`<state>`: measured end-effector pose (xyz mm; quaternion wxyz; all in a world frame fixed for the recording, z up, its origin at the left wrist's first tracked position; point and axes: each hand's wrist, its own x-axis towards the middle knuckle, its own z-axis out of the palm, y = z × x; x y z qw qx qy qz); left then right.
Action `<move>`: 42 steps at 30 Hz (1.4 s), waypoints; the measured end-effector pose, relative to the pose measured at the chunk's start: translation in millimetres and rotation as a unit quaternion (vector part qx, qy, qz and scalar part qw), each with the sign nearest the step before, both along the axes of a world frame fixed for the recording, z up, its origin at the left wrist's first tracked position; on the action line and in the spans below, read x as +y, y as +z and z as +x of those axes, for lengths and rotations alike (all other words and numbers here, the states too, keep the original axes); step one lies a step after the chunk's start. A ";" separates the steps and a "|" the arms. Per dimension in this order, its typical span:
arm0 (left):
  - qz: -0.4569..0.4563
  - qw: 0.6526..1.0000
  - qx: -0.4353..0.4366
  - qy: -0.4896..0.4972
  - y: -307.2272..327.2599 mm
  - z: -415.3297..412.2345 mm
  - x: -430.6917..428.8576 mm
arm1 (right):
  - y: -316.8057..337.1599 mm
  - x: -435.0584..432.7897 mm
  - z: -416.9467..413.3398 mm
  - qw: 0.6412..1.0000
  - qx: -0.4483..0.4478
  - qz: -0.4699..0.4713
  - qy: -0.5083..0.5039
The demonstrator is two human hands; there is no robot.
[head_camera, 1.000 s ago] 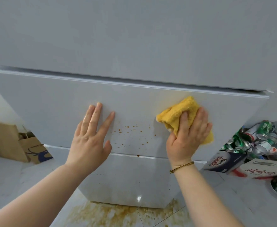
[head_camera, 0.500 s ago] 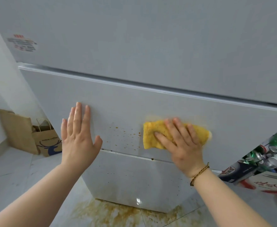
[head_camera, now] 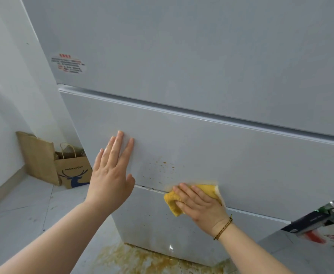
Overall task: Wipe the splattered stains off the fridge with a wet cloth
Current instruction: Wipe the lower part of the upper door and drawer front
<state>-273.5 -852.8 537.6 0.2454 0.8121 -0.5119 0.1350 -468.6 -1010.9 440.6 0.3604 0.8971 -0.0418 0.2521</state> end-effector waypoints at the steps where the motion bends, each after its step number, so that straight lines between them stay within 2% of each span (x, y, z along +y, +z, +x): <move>1: -0.007 1.000 -0.015 0.001 -0.5 1.4 0.7 | 13.5 1.5 1.9 0.999 -0.034 0.018 0.009; 3: -0.015 0.999 -0.034 -0.002 0.5 2.7 1.3 | 49.4 3.8 10.2 0.989 -0.144 0.042 0.013; 6: -0.047 0.998 -0.038 -0.023 1.3 6.3 3.3 | 100.6 7.4 30.8 0.951 -0.304 0.062 -0.010; 8: -0.061 0.997 -0.033 -0.043 1.2 9.2 6.4 | 108.8 11.3 44.1 0.931 -0.359 0.063 -0.029; 10: -0.072 0.996 -0.027 -0.050 1.0 15.7 10.3 | 96.6 14.7 55.9 0.926 -0.373 0.041 -0.047; 13: -0.091 0.996 -0.004 0.005 -3.0 32.6 15.2 | 61.7 20.8 67.9 0.945 -0.319 0.036 -0.057; 16: -0.093 0.994 0.027 0.052 -8.5 47.5 17.1 | 13.6 29.0 69.8 0.983 -0.180 0.012 -0.046; 19: -0.071 0.995 0.063 0.040 -12.1 55.3 18.6 | -14.0 30.9 67.4 0.996 -0.080 -0.010 -0.036; 21: -0.074 0.996 0.043 0.018 -11.8 58.5 20.6 | -9.5 31.5 68.3 0.997 -0.062 -0.007 -0.034; 24: -0.079 0.995 0.061 -0.003 -13.0 60.3 22.7 | 19.3 35.3 73.5 0.993 -0.116 0.013 -0.022; 29: -0.101 0.991 0.079 -0.045 -10.0 69.6 32.8 | 90.5 34.7 98.5 0.946 -0.319 0.050 -0.023; 32: -0.152 0.975 0.160 0.010 -6.9 75.0 36.5 | 83.9 40.3 116.2 0.940 -0.338 0.034 -0.031; 34: -0.142 0.966 0.213 0.034 -8.2 80.1 36.5 | 58.2 46.3 126.3 0.958 -0.284 0.022 -0.029; 37: -0.096 0.962 0.254 -0.030 -11.4 86.4 37.8 | 7.6 49.2 125.0 0.989 -0.148 0.000 -0.012; 39: -0.099 0.954 0.279 -0.049 -11.1 89.9 40.3 | -16.7 46.3 113.1 0.997 -0.070 -0.017 -0.001; 42: -0.104 0.932 0.343 -0.058 -8.9 96.0 44.8 | -28.0 47.3 105.3 0.999 -0.030 -0.019 -0.006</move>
